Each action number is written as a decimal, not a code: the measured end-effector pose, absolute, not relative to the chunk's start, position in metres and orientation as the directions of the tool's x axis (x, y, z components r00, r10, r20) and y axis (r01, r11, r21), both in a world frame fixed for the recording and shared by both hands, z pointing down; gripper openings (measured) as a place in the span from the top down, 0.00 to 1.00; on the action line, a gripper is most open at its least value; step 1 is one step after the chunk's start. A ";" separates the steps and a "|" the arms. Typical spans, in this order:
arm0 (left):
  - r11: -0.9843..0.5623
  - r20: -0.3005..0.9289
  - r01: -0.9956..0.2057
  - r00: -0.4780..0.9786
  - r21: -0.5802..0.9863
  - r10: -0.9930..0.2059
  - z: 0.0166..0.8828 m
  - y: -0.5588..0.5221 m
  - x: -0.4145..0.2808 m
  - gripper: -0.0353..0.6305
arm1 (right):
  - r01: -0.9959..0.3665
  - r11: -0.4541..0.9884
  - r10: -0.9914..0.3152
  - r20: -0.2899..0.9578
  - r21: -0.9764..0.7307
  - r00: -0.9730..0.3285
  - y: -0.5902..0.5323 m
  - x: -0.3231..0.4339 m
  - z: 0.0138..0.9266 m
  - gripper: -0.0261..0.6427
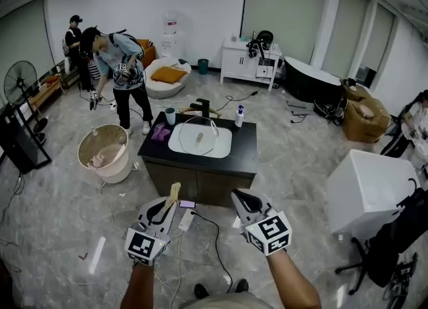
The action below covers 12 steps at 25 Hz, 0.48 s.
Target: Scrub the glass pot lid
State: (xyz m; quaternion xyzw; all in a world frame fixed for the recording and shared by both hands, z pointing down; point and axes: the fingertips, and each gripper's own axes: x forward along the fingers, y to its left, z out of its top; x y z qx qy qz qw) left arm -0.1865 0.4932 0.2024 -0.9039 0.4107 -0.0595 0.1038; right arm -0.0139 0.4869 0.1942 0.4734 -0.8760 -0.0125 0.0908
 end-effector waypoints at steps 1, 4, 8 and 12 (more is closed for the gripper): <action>-0.644 0.030 -0.731 0.656 -0.224 -0.755 0.202 0.493 -0.187 0.89 | -0.829 0.550 -0.833 0.144 0.100 -0.535 0.486 -0.015 0.195 0.92; -0.647 0.045 -0.739 0.651 -0.187 -0.758 0.203 0.491 -0.192 0.89 | -0.833 0.547 -0.835 0.135 0.084 -0.534 0.485 -0.018 0.197 0.92; -0.644 0.003 -0.734 0.659 -0.216 -0.752 0.199 0.481 -0.202 0.89 | -0.841 0.534 -0.843 0.141 0.089 -0.520 0.481 -0.026 0.199 0.92; -0.647 -0.003 -0.735 0.661 -0.202 -0.750 0.202 0.472 -0.211 0.89 | -0.846 0.524 -0.848 0.151 0.100 -0.507 0.476 -0.033 0.201 0.92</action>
